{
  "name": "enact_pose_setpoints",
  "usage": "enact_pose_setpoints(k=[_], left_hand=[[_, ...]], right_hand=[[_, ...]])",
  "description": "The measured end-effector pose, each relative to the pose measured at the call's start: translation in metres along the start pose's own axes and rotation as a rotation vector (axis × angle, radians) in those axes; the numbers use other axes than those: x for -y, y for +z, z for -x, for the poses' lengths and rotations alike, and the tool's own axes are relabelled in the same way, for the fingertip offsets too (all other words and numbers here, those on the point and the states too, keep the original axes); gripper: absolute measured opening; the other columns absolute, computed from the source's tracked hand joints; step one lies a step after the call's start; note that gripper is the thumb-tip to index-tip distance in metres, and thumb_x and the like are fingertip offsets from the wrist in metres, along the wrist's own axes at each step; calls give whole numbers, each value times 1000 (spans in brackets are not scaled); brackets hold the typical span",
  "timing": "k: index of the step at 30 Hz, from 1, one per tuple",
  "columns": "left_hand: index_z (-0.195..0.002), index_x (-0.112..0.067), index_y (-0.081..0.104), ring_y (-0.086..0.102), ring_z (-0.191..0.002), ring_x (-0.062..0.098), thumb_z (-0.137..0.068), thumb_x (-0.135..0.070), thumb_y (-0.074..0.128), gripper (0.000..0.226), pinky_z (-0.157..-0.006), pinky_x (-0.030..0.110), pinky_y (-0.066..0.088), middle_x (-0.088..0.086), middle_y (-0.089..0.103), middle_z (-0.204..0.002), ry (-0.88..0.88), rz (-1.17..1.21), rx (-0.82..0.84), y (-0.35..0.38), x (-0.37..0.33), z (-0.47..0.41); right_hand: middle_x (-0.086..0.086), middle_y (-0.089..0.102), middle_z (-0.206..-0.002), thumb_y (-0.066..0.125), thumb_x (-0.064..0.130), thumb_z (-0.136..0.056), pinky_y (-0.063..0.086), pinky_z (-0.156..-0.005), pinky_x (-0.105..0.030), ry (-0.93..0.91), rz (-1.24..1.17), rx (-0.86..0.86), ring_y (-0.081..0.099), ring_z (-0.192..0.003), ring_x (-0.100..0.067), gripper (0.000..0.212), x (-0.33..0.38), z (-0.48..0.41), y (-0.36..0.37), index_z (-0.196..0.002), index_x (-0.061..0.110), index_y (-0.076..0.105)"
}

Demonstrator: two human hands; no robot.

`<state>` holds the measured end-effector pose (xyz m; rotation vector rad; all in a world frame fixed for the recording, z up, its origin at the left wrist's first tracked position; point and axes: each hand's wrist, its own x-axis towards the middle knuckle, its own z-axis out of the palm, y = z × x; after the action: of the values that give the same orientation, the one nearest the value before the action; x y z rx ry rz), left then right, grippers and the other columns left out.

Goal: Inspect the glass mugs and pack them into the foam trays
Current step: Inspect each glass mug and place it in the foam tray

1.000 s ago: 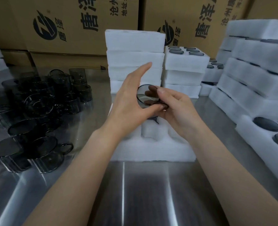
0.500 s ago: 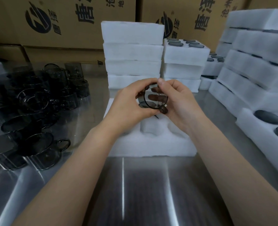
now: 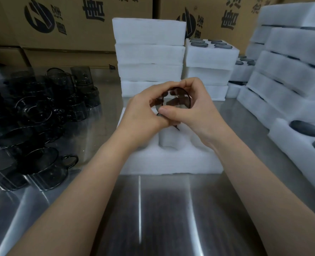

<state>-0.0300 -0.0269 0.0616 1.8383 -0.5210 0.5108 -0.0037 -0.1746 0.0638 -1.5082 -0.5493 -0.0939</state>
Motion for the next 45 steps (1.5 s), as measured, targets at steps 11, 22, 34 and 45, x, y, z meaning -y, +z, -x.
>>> enact_pose_setpoints(k=[11, 22, 34, 45], left_hand=[[-123, -11, 59, 63, -111, 8, -64, 13, 79, 67, -92, 22, 49, -6, 66, -115, -41, 223, -67, -9, 6, -3], [-118, -29, 57, 53, -121, 12, -64, -11, 82, 62, -103, 38, 45, -19, 60, -123, 10, -83, -49, -2, 0, 1], [-122, -18, 57, 58, -114, 10, -69, -7, 85, 61, -97, 31, 50, -7, 63, -116, -37, 29, -245, -6, -2, -1], [-127, -16, 58, 63, -109, 5, -69, -16, 85, 64, -89, 21, 52, -3, 66, -118, -113, 184, -219, -10, -2, -2]], right_hand=[[-2, 73, -108, 67, -4, -79, 53, -96, -44, 4, -203, 112, 66, -104, -30, 47, 5, -1, -10, -125, 7, 61], [-6, 73, -93, 64, 22, -94, 57, -65, -33, 32, -99, -173, 72, -91, -26, 11, 7, -1, -4, -90, 13, 69], [-7, 53, -68, 55, 26, -100, 47, -62, -33, -43, 282, -102, 52, -61, -13, 37, 0, 2, 5, -80, -5, 59], [-2, 59, -68, 53, 28, -92, 53, -69, -31, 27, -38, 51, 58, -62, -18, 25, 3, 7, -10, -83, 15, 72]])
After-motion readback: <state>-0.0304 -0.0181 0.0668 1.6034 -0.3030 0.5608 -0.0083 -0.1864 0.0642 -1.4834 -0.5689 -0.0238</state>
